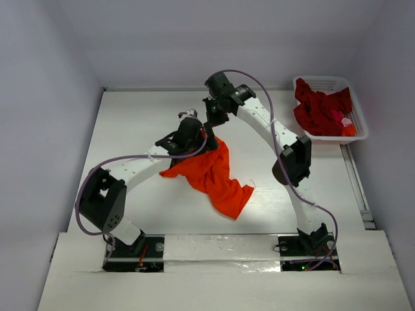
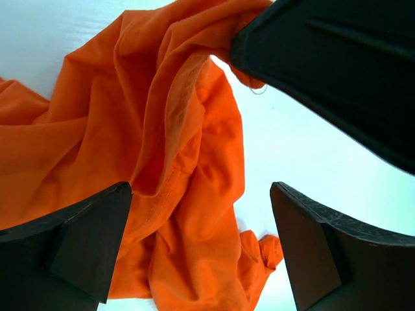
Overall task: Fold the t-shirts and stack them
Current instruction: Flatten out the tshirt
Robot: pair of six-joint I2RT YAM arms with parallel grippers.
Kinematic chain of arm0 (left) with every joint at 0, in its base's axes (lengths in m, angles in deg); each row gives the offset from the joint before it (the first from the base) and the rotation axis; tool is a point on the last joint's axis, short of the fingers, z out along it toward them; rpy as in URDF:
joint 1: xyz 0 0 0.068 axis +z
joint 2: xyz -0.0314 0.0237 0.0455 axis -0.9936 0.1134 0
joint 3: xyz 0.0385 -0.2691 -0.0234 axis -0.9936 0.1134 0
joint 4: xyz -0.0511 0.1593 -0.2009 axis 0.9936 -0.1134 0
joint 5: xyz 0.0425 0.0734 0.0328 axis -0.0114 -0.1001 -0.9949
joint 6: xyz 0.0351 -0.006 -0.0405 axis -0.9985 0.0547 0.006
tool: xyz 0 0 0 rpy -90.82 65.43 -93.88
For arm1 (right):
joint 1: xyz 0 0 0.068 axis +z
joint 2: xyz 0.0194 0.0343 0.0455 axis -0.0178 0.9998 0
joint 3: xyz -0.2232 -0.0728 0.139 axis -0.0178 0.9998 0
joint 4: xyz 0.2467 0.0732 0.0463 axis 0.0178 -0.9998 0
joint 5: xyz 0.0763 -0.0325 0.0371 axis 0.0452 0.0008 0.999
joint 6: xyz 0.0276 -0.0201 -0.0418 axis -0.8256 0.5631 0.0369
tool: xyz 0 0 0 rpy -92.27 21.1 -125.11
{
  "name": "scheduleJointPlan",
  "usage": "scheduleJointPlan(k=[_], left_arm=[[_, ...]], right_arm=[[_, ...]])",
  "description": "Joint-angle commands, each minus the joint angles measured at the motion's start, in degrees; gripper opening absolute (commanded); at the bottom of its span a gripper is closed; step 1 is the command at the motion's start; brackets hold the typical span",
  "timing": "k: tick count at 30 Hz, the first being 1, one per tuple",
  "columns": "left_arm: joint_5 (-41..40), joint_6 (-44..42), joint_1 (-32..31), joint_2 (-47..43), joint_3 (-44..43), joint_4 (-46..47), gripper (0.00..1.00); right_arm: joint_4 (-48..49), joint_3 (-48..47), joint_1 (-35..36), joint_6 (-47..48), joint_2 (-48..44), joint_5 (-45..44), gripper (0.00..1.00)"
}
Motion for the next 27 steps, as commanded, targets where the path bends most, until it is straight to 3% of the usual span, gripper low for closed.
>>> scheduleJointPlan(k=[1,17,27], left_arm=[[-1.6,-0.5,-0.3,2.5,2.2,-1.0,0.85],[-3.8,-0.5,-0.3,3.7,4.2,0.1,0.84],[-4.9,-1.6,-0.3,-2.2,1.4,-1.9,0.84]], right_arm=[[0.8,-4.9,0.5,-1.2,-4.2,4.8,0.00],[0.8,-4.9,-1.4,-1.0,-4.9,5.6,0.00],[1.1,-3.4,-2.4,-1.2,-5.3,5.6,0.00]])
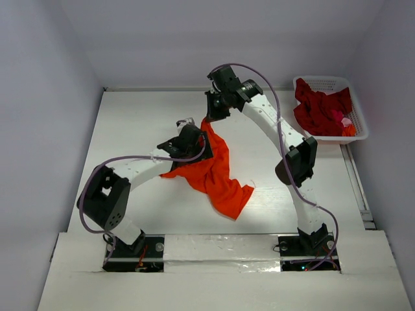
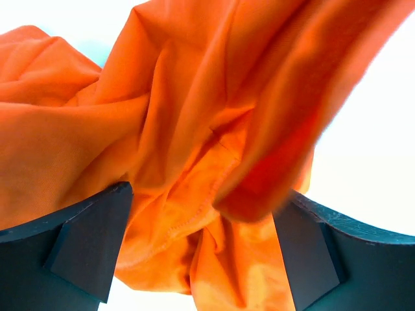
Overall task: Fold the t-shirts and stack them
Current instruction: Flatten out the tshirt
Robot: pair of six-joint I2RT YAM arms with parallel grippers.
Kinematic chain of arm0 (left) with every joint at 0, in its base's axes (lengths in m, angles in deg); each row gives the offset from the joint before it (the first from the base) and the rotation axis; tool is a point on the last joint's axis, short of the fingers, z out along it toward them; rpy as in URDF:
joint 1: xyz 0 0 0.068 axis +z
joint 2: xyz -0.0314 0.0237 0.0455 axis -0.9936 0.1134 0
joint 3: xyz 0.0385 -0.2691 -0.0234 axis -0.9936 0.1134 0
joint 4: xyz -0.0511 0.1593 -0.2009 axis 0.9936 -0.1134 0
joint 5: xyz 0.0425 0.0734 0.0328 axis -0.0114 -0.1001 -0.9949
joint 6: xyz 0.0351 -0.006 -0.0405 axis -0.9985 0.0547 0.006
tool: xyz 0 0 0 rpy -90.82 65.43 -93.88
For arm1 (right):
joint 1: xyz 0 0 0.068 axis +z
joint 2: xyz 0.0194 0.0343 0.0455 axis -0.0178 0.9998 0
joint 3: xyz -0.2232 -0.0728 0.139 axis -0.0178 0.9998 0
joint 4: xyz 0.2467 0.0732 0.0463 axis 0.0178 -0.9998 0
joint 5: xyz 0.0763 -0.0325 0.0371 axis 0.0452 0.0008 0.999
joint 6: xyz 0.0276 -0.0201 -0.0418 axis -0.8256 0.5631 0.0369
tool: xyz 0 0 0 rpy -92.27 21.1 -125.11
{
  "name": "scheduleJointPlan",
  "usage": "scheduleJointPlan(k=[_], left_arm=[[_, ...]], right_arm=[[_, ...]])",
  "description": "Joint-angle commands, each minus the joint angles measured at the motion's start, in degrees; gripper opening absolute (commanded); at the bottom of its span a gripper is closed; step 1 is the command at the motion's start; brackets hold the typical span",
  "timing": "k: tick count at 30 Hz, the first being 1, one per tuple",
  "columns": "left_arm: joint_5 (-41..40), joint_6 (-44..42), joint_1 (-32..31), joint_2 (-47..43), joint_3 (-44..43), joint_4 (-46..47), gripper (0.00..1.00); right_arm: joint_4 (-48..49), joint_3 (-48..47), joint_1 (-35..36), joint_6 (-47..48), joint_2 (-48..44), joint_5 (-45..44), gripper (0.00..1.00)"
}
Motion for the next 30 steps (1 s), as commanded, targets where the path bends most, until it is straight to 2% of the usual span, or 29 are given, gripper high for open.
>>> scheduleJointPlan(k=[1,8,21,28,30], left_arm=[[-0.8,-1.1,0.1,-5.3,-3.0,-1.8,0.84],[0.0,-1.6,0.1,-8.8,-5.1,-4.2,0.85],[0.3,-1.3,0.1,-6.2,-6.7,-2.0,0.83],[2.1,-1.5,0.1,-5.3,-6.4,0.5,0.77],[2.2,-1.5,0.1,-5.0,-6.5,0.6,0.72]], right_arm=[[1.5,-0.8,-1.1,-0.1,-3.6,1.1,0.00],[1.6,-0.7,-1.7,-0.1,-3.4,1.2,0.00],[1.7,0.0,-1.7,0.0,-3.9,0.9,0.00],[1.7,0.2,-1.7,0.0,-3.9,1.0,0.00],[1.8,0.2,-1.7,0.0,-3.9,1.0,0.00]])
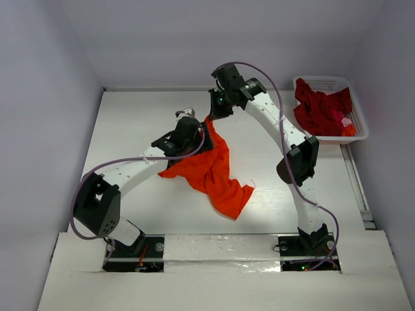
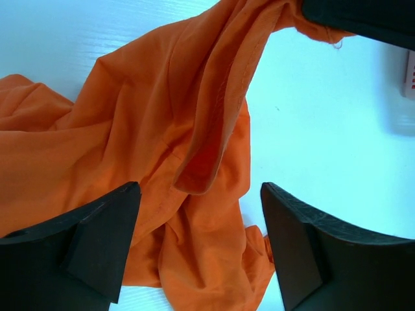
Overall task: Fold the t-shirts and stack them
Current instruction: Flatten out the tshirt
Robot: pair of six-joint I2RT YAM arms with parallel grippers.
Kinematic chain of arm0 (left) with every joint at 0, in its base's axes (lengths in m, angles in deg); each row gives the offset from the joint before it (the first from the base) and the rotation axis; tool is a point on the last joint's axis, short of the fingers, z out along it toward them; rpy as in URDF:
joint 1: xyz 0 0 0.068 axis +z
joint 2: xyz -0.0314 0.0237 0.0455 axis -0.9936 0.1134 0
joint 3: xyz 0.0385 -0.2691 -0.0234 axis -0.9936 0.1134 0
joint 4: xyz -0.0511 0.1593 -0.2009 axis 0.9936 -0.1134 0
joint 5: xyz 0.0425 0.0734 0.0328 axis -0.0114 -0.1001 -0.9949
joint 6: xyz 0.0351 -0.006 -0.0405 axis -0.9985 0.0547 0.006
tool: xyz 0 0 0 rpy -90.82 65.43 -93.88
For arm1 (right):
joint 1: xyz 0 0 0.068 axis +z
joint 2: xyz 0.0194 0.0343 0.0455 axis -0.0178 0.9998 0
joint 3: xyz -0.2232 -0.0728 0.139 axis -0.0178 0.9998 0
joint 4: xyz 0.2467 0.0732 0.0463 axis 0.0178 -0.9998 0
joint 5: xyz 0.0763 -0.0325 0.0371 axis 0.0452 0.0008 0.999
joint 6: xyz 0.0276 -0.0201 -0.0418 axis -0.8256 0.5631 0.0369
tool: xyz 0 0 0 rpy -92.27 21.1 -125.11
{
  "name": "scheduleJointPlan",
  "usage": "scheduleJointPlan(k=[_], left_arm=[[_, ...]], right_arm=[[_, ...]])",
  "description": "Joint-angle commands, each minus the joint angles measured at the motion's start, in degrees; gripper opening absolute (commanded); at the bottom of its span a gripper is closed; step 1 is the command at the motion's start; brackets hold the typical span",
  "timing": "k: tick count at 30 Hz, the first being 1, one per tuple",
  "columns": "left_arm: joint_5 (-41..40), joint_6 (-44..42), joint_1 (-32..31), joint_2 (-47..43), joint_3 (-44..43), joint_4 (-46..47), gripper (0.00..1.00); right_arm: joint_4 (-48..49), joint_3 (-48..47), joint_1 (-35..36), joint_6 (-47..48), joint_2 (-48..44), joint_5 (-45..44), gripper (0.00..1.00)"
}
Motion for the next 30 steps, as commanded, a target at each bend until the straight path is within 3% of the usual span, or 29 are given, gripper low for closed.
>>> scheduleJointPlan(k=[1,16,30], left_arm=[[0.8,-0.7,0.1,0.6,-2.3,2.3,0.67],[0.5,-0.6,0.1,1.4,-3.5,1.6,0.46],[-0.7,-0.9,0.1,4.0,-3.5,2.1,0.43]], right_arm=[[1.7,0.2,-0.2,0.0,-3.9,0.8,0.00],[1.7,0.2,-0.2,0.1,-3.7,0.8,0.00],[1.8,0.2,-0.2,0.1,-3.9,0.9,0.00]])
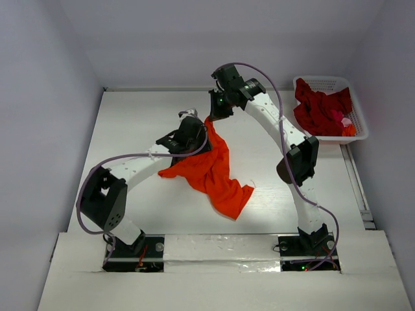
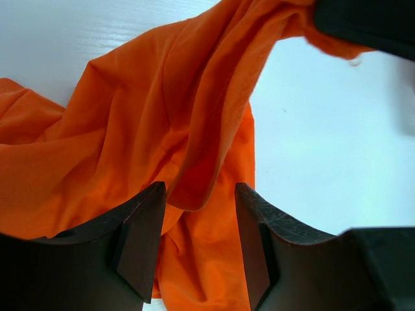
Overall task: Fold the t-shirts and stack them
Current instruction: Flatten out the tshirt
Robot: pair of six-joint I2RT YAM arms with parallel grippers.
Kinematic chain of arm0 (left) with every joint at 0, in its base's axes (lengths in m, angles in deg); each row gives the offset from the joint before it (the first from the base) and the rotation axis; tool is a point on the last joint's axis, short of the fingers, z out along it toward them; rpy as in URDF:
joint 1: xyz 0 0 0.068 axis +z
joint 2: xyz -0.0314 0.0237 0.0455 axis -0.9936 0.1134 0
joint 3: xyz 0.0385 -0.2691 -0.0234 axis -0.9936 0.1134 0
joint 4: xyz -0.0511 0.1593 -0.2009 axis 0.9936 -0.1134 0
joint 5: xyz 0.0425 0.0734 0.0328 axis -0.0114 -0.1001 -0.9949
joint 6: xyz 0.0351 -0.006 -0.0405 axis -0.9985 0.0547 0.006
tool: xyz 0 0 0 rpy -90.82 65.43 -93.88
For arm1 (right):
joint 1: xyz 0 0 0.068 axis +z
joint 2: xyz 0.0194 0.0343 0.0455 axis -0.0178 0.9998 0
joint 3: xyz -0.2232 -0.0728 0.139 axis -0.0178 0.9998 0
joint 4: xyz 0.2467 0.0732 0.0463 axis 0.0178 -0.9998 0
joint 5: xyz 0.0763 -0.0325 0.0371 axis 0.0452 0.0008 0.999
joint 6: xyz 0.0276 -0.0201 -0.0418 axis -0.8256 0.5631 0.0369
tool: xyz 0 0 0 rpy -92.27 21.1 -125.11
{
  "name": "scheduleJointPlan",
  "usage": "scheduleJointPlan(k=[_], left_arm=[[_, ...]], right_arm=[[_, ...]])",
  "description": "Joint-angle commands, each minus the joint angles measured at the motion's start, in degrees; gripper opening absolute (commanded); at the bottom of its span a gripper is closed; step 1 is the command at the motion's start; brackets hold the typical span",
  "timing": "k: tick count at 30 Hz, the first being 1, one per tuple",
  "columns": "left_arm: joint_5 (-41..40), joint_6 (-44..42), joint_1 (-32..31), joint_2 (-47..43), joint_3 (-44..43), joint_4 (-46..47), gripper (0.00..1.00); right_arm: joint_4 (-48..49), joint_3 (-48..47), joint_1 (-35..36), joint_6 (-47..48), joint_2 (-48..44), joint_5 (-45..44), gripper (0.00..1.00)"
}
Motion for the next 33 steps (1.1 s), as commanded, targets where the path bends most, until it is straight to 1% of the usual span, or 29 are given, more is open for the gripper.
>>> scheduleJointPlan(k=[1,7,21,24,27,29,30,31,32,33], left_arm=[[-1.2,-0.6,0.1,0.8,-2.4,1.1,0.43],[-1.2,-0.3,0.1,1.5,-2.5,1.1,0.39],[-3.3,-0.5,0.1,0.3,-2.8,0.4,0.38],[-3.3,-0.2,0.1,0.7,-3.1,0.3,0.35],[-3.4,-0.1,0.1,0.6,-3.2,0.0,0.28],[-3.6,-0.1,0.1,0.5,-3.2,0.0,0.21],[-3.7,-0.1,0.1,0.4,-3.4,-0.1,0.17],[-3.7,-0.1,0.1,0.6,-3.5,-0.3,0.06],[-3.7,-0.1,0.1,0.7,-3.6,-0.5,0.02],[-3.7,0.0,0.1,0.8,-3.7,-0.7,0.00]], right_arm=[[1.9,-0.4,-0.2,0.1,-3.9,0.8,0.00],[2.0,-0.3,-0.2,0.1,-3.9,0.8,0.00],[2.1,-0.3,-0.2,0.1,-3.9,1.0,0.00],[2.1,-0.3,-0.2,0.1,-3.9,1.0,0.00],[2.1,-0.1,-0.2,0.1,-4.1,1.0,0.00],[2.2,-0.1,-0.2,0.2,-4.1,0.9,0.00],[2.2,0.0,-0.2,0.2,-4.2,0.9,0.00],[2.2,0.1,-0.2,0.2,-4.1,0.9,0.00],[2.2,0.1,-0.2,0.2,-4.0,0.9,0.00],[2.2,0.0,-0.2,0.2,-4.1,0.9,0.00]])
